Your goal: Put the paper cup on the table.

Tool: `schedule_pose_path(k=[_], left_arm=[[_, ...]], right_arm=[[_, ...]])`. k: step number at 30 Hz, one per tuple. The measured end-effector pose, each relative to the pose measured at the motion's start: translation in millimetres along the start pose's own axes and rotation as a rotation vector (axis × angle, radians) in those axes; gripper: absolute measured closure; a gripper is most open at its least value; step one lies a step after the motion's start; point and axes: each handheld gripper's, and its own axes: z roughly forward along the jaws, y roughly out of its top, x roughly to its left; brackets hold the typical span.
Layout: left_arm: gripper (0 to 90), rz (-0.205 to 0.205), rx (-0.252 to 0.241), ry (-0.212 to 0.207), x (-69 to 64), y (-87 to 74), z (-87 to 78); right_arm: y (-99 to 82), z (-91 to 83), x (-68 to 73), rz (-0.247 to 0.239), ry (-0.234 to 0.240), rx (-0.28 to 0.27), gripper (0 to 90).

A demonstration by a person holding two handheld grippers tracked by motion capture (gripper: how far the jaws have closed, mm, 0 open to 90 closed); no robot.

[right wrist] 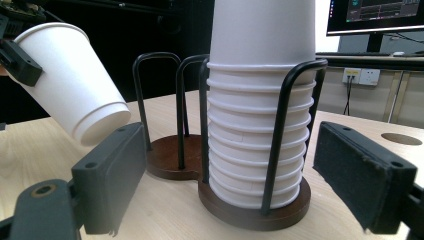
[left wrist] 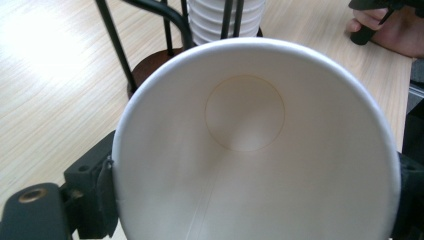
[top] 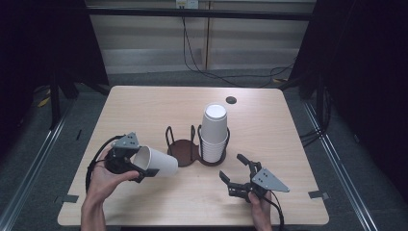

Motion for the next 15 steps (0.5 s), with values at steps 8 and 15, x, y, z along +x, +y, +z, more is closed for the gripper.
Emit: schedule_pose_path(k=[8, 15], left_arm=[[10.5, -0.007, 0.092, 0.045, 1.3, 5.3, -5.1], [10.5, -0.017, 0.165, 0.091, 16.7, 5.5, -12.4]], right_arm=[[0.0, 0.0, 0.1, 0.001, 0.001, 0.000, 13.4], [0.0, 0.0, 0.0, -0.001, 0.001, 0.000, 13.4]])
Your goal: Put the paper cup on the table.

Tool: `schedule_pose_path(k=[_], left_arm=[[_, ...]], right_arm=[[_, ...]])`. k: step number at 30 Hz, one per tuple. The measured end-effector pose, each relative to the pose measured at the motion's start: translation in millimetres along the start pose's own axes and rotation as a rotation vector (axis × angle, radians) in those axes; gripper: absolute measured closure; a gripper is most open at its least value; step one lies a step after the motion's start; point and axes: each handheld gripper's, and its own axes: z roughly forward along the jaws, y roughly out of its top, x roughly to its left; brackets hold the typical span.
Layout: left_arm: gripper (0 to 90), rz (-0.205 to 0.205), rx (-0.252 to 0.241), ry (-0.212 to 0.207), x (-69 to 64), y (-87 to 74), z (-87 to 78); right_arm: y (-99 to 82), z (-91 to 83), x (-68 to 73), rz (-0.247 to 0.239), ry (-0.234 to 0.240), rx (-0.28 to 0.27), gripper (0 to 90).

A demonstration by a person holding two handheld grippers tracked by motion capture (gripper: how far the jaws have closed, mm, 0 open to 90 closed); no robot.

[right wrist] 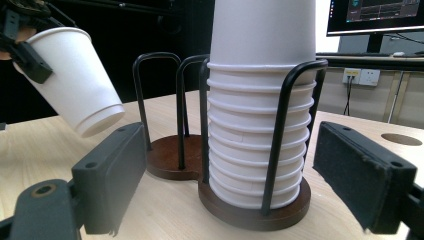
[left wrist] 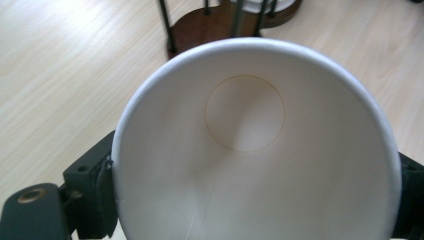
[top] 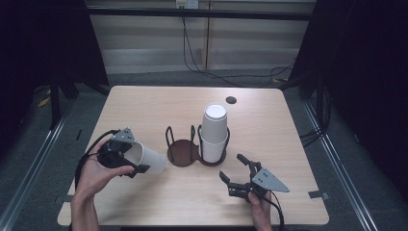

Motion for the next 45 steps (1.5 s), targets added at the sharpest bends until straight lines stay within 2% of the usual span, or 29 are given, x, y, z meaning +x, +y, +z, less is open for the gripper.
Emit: schedule_pose_path(k=[4, 5, 6, 7, 9, 11, 16, 17, 19, 22, 25, 26, 29, 34, 40, 41, 43, 45], left_arm=[[10.5, -0.010, 0.036, 0.010, 8.4, 1.3, 2.6], [10.6, -0.014, 0.028, 0.002, 11.2, 2.9, 2.4], [10.6, -0.014, 0.026, 0.012, 13.6, 4.7, 1.9], [10.6, -0.013, 0.042, 0.009, 16.0, 6.7, 1.0], [10.6, -0.004, 0.087, 0.047, 18.2, 11.0, -2.4], [10.6, -0.005, 0.102, 0.075, 18.9, 15.3, -5.3], [10.5, 0.021, 0.132, 0.083, 23.7, 29.4, -4.8], [10.5, 0.025, 0.147, 0.080, 26.0, 32.1, -4.3], [10.5, 0.019, 0.175, 0.104, 29.4, 37.2, -3.9], [10.5, 0.038, 0.218, 0.114, 34.6, 45.3, -4.0], [10.5, 0.054, 0.226, 0.102, 42.5, 52.8, -3.3], [10.6, 0.035, 0.213, 0.115, 44.7, 53.9, -2.8], [10.6, 0.021, 0.236, 0.114, 50.6, 56.3, -2.9], [10.6, 0.025, 0.251, 0.096, 57.3, 62.6, -2.0], [10.5, 0.029, 0.321, 0.095, 67.2, 68.1, 12.0], [10.5, 0.030, 0.317, 0.100, 67.5, 68.7, 14.2], [10.4, 0.030, 0.320, 0.083, 68.7, 70.4, 19.7], [10.2, 0.034, 0.330, 0.091, 70.4, 71.0, 26.4]], right_arm=[[0.0, 0.0, 0.1, 0.001, 0.000, 0.000, 13.4], [0.0, 0.0, 0.0, 0.001, 0.000, 0.000, 13.4], [0.0, 0.0, 0.0, 0.001, 0.000, 0.000, 13.4], [0.0, 0.0, 0.0, 0.000, 0.000, 0.000, 13.4], [0.0, 0.0, 0.0, 0.000, 0.000, 0.000, 13.4], [0.0, 0.0, 0.0, 0.000, 0.000, 0.000, 13.4], [0.0, 0.0, 0.0, 0.000, 0.000, 0.000, 13.4], [0.0, 0.0, 0.0, 0.000, 0.000, 0.000, 13.4], [0.0, 0.0, 0.0, 0.000, 0.000, 0.000, 13.4], [0.0, 0.0, -0.1, 0.000, 0.001, 0.000, 13.5], [0.0, 0.0, 0.0, 0.001, 0.001, 0.000, 13.5], [0.0, 0.0, 0.0, 0.001, 0.001, 0.000, 13.4], [0.0, 0.0, 0.1, 0.001, -0.001, 0.000, 13.4], [0.0, 0.0, 0.0, 0.001, -0.001, 0.000, 13.5], [0.0, 0.0, 0.0, 0.001, 0.000, 0.000, 13.4], [0.0, 0.0, -0.1, 0.001, 0.001, 0.000, 13.4], [0.0, 0.0, 0.0, 0.002, 0.001, 0.000, 13.5], [0.0, 0.0, 0.0, 0.001, 0.001, 0.000, 13.5]])
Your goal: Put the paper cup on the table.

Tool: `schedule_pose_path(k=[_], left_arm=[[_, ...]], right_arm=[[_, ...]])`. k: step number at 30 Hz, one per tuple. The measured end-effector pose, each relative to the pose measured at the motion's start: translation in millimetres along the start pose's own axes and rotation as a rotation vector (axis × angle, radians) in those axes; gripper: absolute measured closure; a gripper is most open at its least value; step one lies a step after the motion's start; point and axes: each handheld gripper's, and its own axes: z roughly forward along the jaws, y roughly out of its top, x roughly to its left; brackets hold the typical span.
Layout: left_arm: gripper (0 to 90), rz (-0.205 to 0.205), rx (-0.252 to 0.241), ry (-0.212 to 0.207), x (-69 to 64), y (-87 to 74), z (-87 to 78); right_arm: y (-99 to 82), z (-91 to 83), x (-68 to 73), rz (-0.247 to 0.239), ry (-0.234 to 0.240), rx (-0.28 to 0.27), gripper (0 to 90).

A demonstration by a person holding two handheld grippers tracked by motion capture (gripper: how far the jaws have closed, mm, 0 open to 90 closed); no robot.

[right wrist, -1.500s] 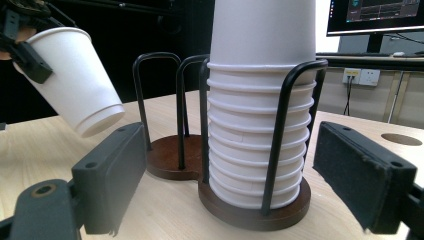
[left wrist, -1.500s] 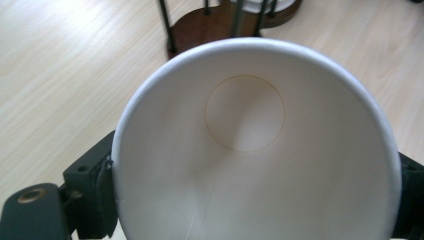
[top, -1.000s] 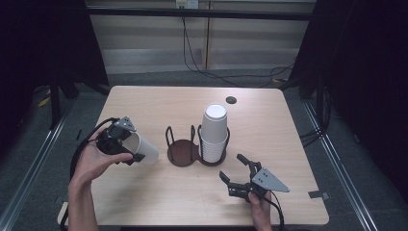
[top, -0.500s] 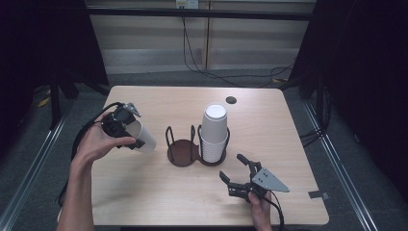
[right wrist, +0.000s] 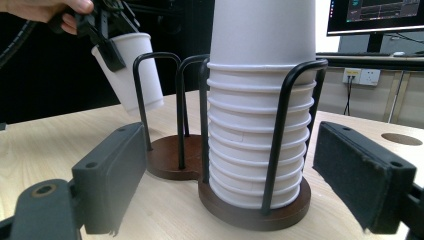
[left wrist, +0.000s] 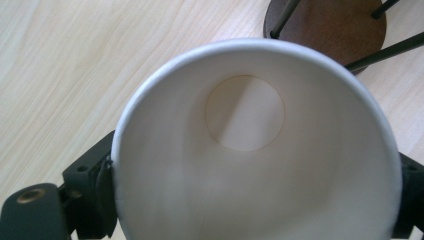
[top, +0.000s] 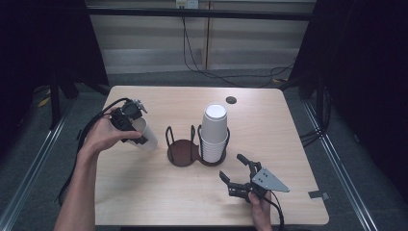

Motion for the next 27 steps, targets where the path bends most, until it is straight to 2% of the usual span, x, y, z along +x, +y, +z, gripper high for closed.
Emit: schedule_pose_path(k=[4, 8, 13, 17, 19, 21, 24, 27], left_arm=[[9.9, 0.003, 0.022, 0.010, -0.9, 4.0, 11.2], [9.5, 0.002, 0.022, 0.020, -3.4, 8.8, 17.5], [8.8, 0.011, 0.047, 0.056, -4.8, 15.1, 27.9], [7.6, 0.006, 0.045, 0.081, -1.2, 19.8, 34.8], [6.8, -0.010, 0.040, 0.068, 0.5, 20.5, 36.3], [6.1, 0.010, 0.034, 0.067, -0.6, 20.8, 38.2], [6.1, 0.009, 0.010, 0.060, -2.0, 22.5, 40.6], [6.1, 0.009, 0.009, 0.059, -2.2, 23.8, 43.9]], right_arm=[[0.0, 0.0, 0.0, 0.000, 0.000, 0.000, 13.5], [0.1, -0.1, -0.2, 0.002, 0.001, 0.003, 13.6], [0.1, -0.1, -0.3, 0.002, 0.002, 0.003, 13.6], [0.1, -0.1, -0.3, -0.002, 0.003, 0.001, 13.6], [0.1, -0.1, -0.4, -0.001, 0.003, 0.002, 13.7], [0.1, -0.2, -0.3, 0.001, 0.002, 0.003, 13.7], [0.1, -0.1, -0.2, 0.001, -0.001, 0.003, 13.7], [0.0, -0.2, -0.2, 0.001, 0.000, 0.003, 13.7]])
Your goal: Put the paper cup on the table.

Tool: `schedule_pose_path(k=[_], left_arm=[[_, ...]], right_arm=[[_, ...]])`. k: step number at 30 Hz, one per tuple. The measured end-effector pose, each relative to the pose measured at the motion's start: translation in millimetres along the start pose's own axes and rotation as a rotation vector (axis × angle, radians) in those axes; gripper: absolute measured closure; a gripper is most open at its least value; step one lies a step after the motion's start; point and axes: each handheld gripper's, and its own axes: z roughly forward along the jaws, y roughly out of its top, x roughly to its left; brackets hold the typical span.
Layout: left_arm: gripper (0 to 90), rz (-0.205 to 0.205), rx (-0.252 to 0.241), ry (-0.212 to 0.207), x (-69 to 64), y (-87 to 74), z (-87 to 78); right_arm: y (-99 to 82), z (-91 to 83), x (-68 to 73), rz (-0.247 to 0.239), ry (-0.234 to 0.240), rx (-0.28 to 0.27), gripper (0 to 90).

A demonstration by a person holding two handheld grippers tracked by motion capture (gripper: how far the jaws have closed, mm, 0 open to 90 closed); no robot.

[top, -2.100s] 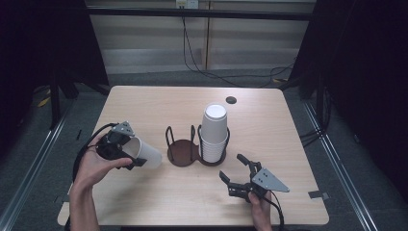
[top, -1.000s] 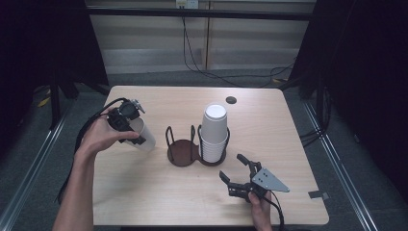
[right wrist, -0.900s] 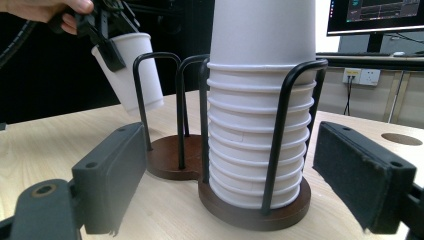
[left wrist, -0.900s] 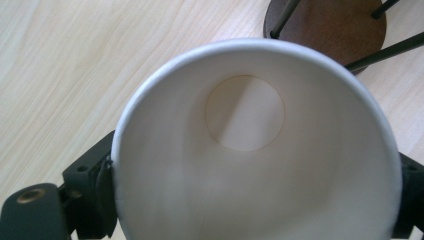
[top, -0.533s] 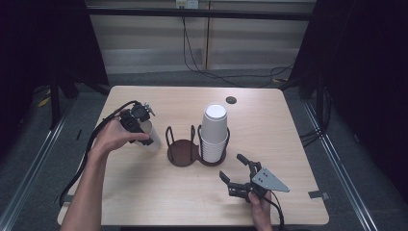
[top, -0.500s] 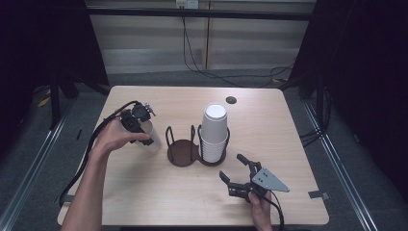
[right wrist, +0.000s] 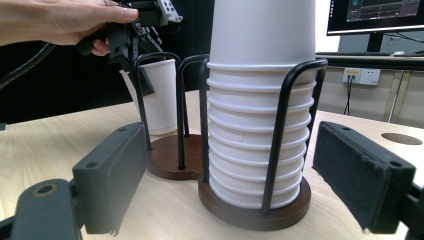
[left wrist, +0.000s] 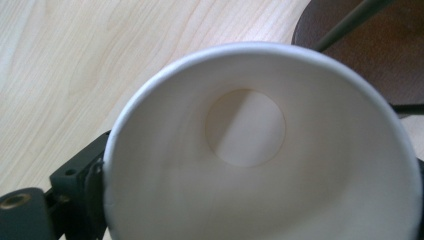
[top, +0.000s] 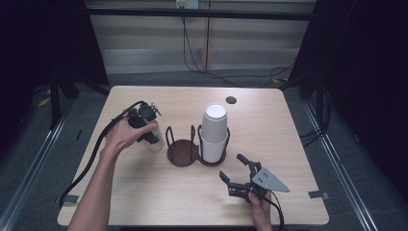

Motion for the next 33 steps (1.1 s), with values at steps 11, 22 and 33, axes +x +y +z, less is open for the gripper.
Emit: schedule_pose_path(k=[11, 22, 33], left_arm=[[8.3, -0.001, -0.035, -0.033, -0.6, -4.4, 11.3], [4.9, -0.028, -0.069, -0.059, 2.6, -19.0, 18.7], [7.6, -0.077, -0.132, -0.109, 1.4, -37.0, 26.2]], right_arm=[[0.1, 0.3, -0.1, 0.002, -0.006, 0.001, 13.7], [0.2, 0.3, -0.1, 0.003, -0.007, 0.003, 13.7], [0.1, 0.3, -0.1, 0.003, -0.008, 0.003, 13.7]])
